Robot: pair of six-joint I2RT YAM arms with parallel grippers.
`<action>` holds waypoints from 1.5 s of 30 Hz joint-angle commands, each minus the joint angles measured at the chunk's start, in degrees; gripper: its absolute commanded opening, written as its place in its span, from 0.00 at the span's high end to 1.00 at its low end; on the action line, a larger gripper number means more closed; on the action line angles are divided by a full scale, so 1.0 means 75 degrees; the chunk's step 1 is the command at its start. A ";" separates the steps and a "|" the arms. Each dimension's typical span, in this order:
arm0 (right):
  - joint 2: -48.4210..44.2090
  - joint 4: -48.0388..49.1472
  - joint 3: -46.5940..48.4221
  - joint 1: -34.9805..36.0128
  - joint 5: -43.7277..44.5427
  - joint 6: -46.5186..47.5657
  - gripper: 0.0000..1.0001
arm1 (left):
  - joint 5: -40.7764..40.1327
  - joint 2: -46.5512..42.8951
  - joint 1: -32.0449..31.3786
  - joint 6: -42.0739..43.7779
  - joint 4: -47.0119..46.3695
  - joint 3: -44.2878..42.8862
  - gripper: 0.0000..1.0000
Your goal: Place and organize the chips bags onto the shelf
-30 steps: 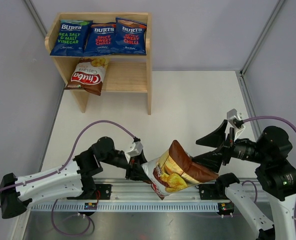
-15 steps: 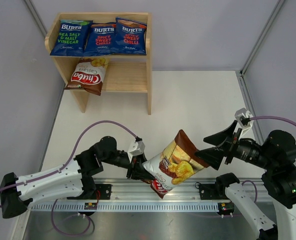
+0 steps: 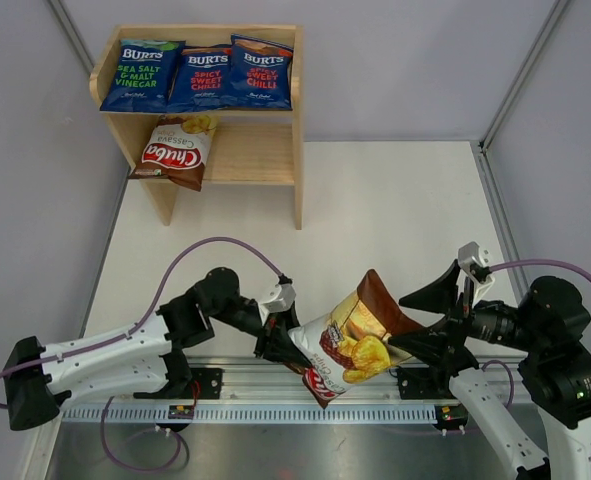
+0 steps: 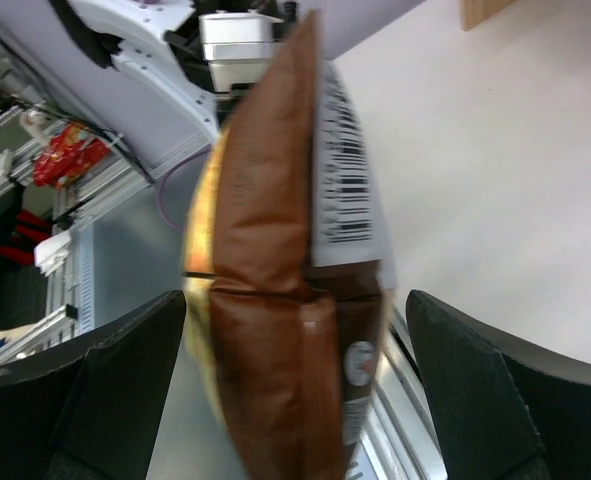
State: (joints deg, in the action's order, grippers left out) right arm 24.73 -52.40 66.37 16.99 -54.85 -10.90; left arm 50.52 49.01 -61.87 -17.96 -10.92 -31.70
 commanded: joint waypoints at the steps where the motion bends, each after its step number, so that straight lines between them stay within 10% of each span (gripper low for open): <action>1: 0.0276 -0.0149 0.0150 0.0055 0.0922 0.0268 0.01 | 0.0716 0.0015 -0.0013 0.0015 -0.0935 -0.0554 1.00; 7: 0.0417 -0.0058 0.0292 0.0054 0.1982 0.0305 0.01 | 0.1044 0.0098 -0.0060 0.0121 -0.0877 -0.0659 1.00; 14: 0.0266 0.1559 -0.0750 0.0054 -0.1740 -0.0924 0.01 | 0.1115 0.0016 -0.0095 0.0507 -0.0455 -0.0882 1.00; 22: -0.0052 0.2205 -0.1126 0.0066 -0.2214 -0.1688 0.04 | 0.0589 0.0225 -0.0095 0.1081 0.0318 -0.1631 1.00; 32: -0.0145 0.1832 -0.0940 0.0054 -0.1292 -0.1152 0.42 | -0.1180 0.0660 -0.0095 0.1222 0.1513 -0.2546 0.92; 36: -0.0192 0.1550 -0.0763 0.0066 -0.0551 -0.1020 0.85 | -0.1801 0.0544 -0.0095 0.1245 0.1807 -0.2581 0.92; 39: -0.0239 0.1713 -0.0740 0.0055 -0.0480 -0.1078 0.78 | -0.2153 0.0333 -0.0095 0.1164 0.1854 -0.2546 0.91; 45: -0.0273 0.2987 -0.0786 0.0055 -0.0621 -0.1652 1.00 | -0.2788 -0.0066 -0.0095 0.0263 0.1176 -0.2371 0.71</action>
State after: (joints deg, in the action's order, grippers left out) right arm 23.00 -34.89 59.68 17.21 -61.41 -19.77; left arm 38.00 51.37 -62.92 -11.07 9.28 -46.54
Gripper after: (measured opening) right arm 0.644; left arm 0.297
